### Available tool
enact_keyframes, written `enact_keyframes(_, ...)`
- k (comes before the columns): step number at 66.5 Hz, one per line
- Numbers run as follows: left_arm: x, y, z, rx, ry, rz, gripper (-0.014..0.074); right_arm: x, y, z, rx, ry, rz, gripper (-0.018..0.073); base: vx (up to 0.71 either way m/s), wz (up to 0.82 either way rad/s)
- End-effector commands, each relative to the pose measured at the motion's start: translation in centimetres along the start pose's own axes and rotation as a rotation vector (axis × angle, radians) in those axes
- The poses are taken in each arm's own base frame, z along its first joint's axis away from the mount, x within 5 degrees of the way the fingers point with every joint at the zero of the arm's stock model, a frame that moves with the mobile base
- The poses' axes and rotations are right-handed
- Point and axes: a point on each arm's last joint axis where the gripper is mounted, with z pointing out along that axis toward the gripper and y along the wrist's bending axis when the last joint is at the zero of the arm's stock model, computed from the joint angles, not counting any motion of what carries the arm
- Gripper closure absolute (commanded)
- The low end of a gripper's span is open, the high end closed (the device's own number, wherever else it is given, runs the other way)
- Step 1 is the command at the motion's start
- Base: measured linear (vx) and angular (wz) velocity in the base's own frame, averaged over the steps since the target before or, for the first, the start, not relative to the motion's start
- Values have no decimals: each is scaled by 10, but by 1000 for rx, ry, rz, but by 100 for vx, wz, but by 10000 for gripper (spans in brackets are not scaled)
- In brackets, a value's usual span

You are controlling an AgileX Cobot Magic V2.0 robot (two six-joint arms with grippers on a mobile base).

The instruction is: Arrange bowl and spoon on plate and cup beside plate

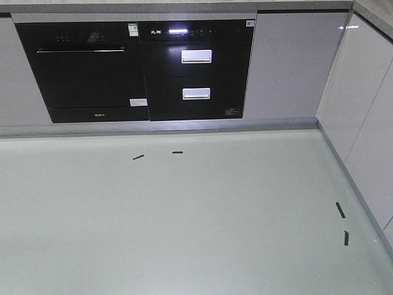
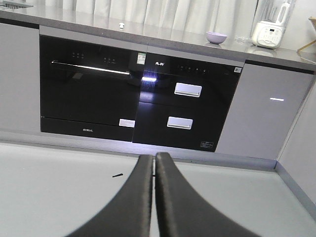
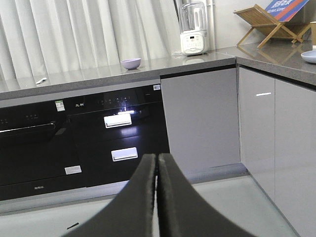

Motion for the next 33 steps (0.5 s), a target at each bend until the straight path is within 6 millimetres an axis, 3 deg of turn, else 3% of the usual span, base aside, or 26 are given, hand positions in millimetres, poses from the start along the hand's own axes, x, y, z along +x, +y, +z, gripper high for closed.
enact_keyframes(1,1,0,0,10,-59,-10,603,-4,1,-1,-9,-71,-16,564,0,0)
enact_keyframes(33,1,0,0,10,-59,-10,603,-4,1,-1,-9,-71,-16,564,0,0)
